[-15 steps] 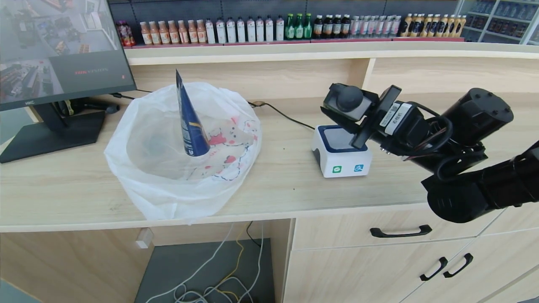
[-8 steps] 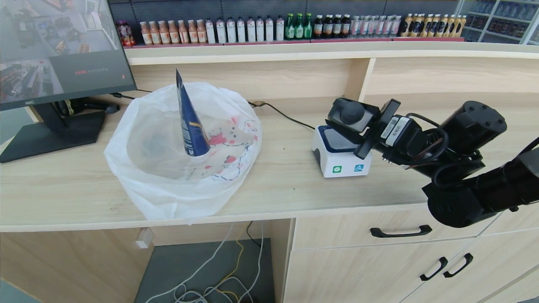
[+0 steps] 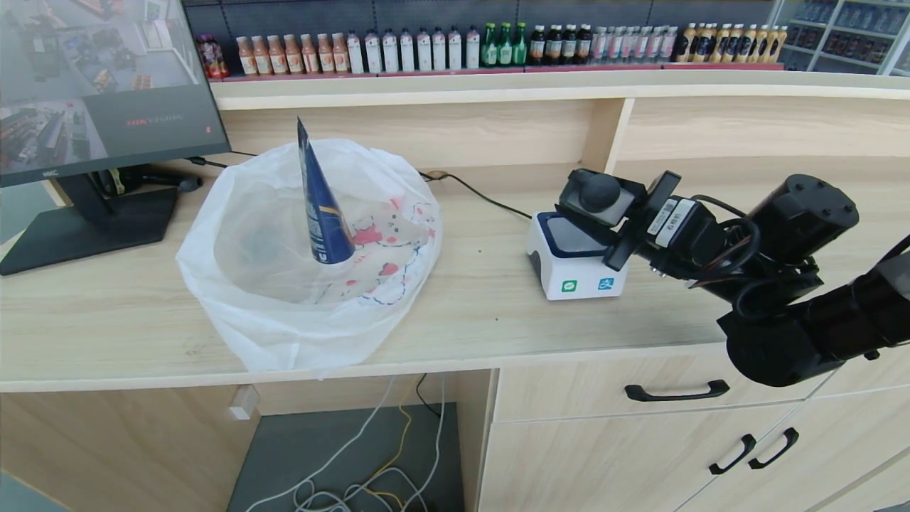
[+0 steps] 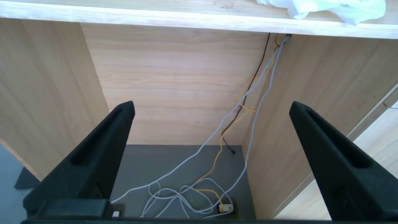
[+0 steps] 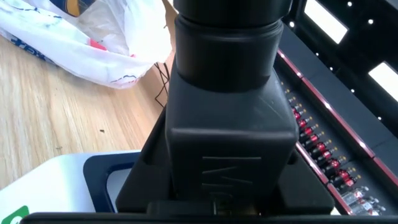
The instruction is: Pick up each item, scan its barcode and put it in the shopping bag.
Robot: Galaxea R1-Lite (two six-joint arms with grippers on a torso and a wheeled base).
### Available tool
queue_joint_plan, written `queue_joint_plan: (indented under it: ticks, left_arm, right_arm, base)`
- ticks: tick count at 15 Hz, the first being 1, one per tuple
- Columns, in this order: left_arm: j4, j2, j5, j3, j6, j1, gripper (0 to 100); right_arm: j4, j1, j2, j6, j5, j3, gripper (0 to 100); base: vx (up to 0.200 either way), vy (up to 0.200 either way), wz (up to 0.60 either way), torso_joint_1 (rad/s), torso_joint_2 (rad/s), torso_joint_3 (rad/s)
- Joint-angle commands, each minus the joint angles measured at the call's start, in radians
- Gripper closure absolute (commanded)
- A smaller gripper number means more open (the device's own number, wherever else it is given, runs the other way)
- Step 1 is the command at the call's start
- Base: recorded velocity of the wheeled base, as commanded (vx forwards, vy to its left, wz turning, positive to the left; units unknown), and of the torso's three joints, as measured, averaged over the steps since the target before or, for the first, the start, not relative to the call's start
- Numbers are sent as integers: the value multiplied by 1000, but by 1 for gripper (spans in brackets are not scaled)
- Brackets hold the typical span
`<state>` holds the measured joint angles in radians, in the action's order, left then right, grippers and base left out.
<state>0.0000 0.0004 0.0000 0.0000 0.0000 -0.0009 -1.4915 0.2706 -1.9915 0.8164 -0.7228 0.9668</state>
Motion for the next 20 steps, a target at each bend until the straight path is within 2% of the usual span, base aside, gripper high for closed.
queue_joint_plan:
  ticks: [1,20]
  left_arm:
    - [0,0,0,0,0,1,0]
    - [0,0,0,0,0,-1,0]
  right_arm:
    - [0,1,-6,1,0,-5,100]
    - [-21,2,-27,-2,23,-25,100]
  base:
    - [0,0,0,0,0,0]
    - [0,0,0,0,0,0]
